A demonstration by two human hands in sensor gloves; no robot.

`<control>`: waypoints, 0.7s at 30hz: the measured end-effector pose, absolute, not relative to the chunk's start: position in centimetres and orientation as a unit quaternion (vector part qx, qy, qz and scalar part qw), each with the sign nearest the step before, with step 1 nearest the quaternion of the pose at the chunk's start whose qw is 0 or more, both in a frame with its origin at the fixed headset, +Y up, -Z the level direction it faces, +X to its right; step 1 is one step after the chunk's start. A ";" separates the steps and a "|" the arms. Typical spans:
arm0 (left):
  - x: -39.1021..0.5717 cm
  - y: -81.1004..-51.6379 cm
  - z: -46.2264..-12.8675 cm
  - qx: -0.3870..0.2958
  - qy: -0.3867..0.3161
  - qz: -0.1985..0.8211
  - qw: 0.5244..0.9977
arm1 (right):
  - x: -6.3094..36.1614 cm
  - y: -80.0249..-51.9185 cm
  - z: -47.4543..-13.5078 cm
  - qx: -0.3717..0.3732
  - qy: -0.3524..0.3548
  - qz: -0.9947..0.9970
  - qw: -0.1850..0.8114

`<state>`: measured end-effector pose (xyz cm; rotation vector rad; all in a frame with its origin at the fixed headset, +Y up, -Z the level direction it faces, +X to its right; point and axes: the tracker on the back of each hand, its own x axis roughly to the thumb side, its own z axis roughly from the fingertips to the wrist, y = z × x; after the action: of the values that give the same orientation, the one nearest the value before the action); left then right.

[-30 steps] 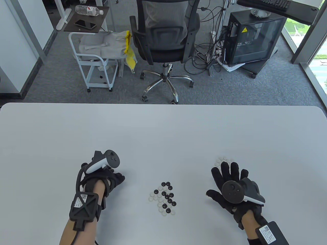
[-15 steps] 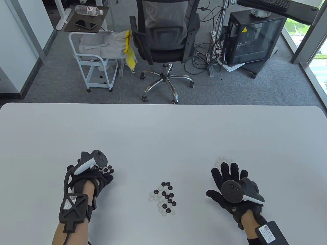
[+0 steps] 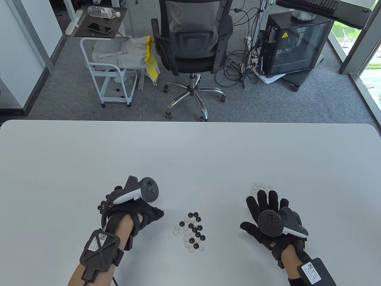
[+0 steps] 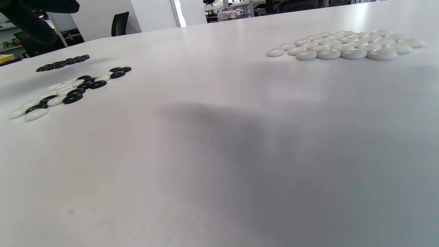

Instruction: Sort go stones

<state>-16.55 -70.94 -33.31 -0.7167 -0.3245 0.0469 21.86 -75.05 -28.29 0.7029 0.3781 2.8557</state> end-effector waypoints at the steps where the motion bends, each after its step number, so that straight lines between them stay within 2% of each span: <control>1: -15.7 -71.2 -33.2 -0.353 -0.170 0.021 0.920 | 21.9 -75.1 -28.3 0.236 0.127 0.959 0.089; 12: -11.1 -75.5 -33.1 -0.397 -0.235 0.029 0.887 | 21.9 -75.1 -28.3 0.236 0.128 0.959 0.090; 17: -11.0 -76.2 -33.3 -0.400 -0.220 0.007 0.890 | 22.0 -75.2 -28.3 0.234 0.131 0.959 0.092; 21: -12.7 -75.9 -34.2 -0.394 -0.183 0.002 0.901 | 22.0 -75.2 -28.3 0.234 0.131 0.959 0.093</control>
<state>-12.67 -75.88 -34.17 -0.8156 -0.3796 0.0035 22.03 -75.15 -28.31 0.6950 0.3903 2.8464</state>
